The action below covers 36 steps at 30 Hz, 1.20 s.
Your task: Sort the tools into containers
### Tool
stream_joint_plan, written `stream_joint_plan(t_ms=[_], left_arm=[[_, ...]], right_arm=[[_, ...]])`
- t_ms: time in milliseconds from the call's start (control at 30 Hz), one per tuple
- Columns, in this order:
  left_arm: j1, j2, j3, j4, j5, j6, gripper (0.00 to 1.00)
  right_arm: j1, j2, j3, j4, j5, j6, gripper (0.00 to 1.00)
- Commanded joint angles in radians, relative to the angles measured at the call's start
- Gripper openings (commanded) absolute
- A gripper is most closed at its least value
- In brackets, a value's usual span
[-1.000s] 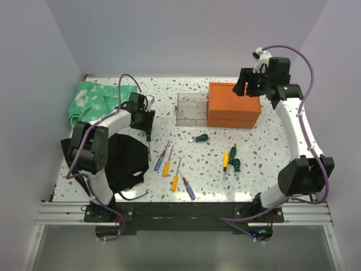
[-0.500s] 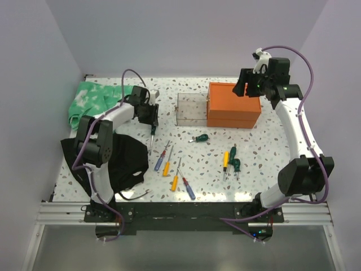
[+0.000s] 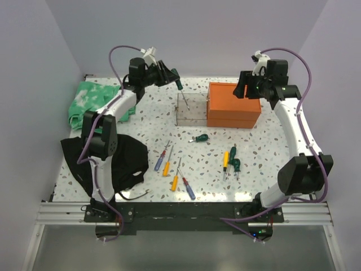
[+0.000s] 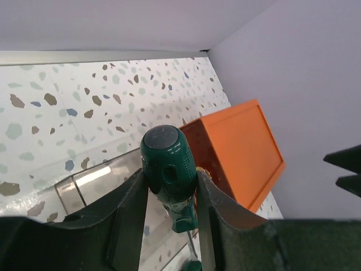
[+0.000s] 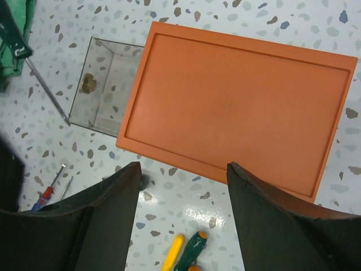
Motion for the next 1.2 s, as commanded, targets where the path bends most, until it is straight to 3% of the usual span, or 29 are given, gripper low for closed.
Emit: stream_joint_plan(t_ms=[0,233,433,467,567,667,833,933,1033,1067,1167], left_arm=[[-0.073,0.088,0.114,0.067,-0.126,-0.091,0.0],[-0.143,0.192,0.202,0.001,-0.303,-0.079,0.0],[-0.162,0.189,0.176,-0.034,-0.348,-0.111,0.29],[-0.16,0.183,0.173,-0.044,-0.339,-0.112,0.4],[-0.15,0.142,0.145,-0.062,-0.291,-0.103,0.54],[-0.131,0.09,0.114,-0.087,-0.233,-0.097,0.63],[-0.101,-0.035,-0.019,-0.085,-0.133,-0.051,0.66],[-0.065,-0.128,-0.085,-0.111,-0.102,0.054,0.66],[-0.045,-0.188,-0.097,-0.255,-0.044,0.296,0.64],[-0.048,-0.217,-0.102,-0.353,-0.024,0.449,0.64],[-0.048,-0.304,-0.2,-0.515,-0.031,0.654,0.64]], right_arm=[[-0.001,0.005,0.041,0.004,0.025,-0.016,0.66],[-0.002,0.002,0.04,-0.004,0.029,-0.014,0.66],[-0.002,-0.012,0.017,0.001,0.029,-0.014,0.66],[-0.001,-0.01,0.017,0.002,0.025,-0.013,0.66],[-0.001,-0.01,0.02,0.005,0.02,-0.011,0.66],[-0.002,-0.007,0.02,0.01,0.02,-0.013,0.66],[-0.004,0.004,0.023,0.011,0.013,-0.014,0.66],[-0.001,-0.002,0.015,0.016,0.014,-0.019,0.66],[-0.001,-0.008,-0.002,0.018,0.011,-0.028,0.66],[-0.002,-0.013,-0.006,0.013,0.009,-0.033,0.66],[-0.001,-0.022,-0.026,0.016,0.011,-0.04,0.66]])
